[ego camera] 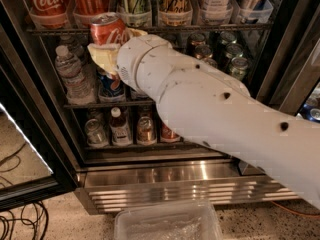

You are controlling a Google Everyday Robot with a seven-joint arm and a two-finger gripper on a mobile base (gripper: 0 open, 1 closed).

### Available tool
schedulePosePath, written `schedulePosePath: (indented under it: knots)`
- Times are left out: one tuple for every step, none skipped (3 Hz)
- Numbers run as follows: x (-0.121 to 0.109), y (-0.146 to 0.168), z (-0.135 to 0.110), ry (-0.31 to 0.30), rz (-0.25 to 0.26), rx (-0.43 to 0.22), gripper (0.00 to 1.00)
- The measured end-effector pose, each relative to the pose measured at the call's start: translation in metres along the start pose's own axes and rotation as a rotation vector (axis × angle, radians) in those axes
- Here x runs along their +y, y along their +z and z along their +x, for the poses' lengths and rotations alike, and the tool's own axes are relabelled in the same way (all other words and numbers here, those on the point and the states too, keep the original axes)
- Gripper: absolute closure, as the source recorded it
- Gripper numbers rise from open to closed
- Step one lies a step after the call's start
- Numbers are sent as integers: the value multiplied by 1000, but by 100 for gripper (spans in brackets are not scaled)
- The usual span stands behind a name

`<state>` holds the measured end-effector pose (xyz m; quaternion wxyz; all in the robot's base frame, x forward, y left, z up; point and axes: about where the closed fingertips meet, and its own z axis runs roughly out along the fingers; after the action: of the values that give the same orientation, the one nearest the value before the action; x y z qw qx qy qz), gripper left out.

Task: Pick coke can from top shelf of fridge

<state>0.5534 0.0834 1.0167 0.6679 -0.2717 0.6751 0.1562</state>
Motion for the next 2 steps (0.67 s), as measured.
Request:
schedulePosePath:
  knots:
    - [19, 2, 0, 29, -34, 6, 100]
    - [47, 6, -10, 88, -88, -3, 100]
